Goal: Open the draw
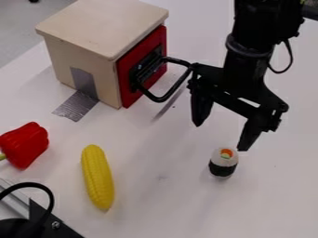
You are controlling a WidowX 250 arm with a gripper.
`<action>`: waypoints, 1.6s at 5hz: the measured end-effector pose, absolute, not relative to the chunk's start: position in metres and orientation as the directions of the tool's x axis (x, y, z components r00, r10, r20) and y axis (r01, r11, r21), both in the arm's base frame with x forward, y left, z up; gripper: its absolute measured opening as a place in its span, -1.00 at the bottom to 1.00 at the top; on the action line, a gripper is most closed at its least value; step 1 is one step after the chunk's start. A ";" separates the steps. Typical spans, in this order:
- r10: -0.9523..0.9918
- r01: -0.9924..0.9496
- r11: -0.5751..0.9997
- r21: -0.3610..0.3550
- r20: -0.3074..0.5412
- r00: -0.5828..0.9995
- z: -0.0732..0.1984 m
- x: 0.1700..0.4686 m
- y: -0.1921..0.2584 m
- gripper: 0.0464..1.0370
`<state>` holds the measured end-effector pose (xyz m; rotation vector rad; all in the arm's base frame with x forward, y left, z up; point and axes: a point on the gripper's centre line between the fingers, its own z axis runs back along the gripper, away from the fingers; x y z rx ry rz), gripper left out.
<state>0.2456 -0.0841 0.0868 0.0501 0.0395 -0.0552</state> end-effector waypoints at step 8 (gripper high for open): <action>-0.111 0.109 0.988 0.108 0.012 0.994 0.019 0.344 0.018 0.92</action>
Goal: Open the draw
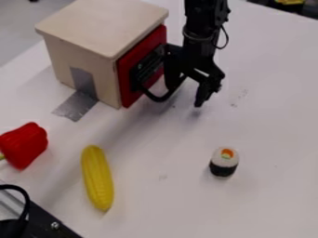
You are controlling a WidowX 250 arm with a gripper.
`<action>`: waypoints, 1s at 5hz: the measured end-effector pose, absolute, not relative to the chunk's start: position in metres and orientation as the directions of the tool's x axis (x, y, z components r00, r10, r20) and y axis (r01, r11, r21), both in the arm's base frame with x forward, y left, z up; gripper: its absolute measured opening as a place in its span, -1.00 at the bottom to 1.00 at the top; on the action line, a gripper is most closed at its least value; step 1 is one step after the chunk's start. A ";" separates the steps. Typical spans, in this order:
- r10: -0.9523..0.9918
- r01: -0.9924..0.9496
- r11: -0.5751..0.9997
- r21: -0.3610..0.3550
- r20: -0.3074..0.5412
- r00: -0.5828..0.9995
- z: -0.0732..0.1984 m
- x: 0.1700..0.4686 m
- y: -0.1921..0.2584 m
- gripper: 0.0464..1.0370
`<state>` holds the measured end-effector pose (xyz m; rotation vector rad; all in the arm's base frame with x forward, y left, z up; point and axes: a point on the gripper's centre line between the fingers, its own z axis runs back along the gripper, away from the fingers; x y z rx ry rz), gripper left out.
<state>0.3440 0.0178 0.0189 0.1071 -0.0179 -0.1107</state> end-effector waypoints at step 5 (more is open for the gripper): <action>-0.054 0.056 0.994 0.097 -0.017 0.998 0.015 0.353 -0.016 -0.84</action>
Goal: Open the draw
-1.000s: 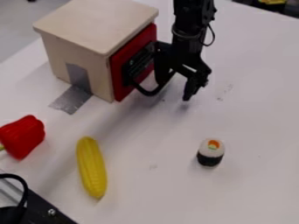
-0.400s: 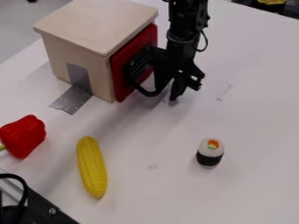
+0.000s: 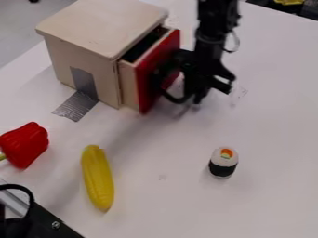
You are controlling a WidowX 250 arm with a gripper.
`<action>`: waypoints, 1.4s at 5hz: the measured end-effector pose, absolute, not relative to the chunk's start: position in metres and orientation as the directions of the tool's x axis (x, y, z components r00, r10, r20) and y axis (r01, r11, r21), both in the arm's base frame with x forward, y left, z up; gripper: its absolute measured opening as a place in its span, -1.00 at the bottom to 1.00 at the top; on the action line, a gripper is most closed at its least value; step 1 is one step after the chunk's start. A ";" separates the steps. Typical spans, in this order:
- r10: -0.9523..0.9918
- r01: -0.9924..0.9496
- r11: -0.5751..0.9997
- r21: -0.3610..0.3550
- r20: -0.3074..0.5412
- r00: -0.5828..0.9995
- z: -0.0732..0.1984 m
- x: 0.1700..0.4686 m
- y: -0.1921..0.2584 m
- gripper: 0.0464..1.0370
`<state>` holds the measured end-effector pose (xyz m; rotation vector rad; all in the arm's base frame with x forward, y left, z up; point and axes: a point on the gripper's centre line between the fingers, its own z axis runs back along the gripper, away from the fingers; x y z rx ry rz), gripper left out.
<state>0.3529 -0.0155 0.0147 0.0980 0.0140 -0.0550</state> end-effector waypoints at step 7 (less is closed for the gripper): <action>-0.089 0.083 0.996 0.045 0.134 0.987 0.114 0.333 -0.090 0.92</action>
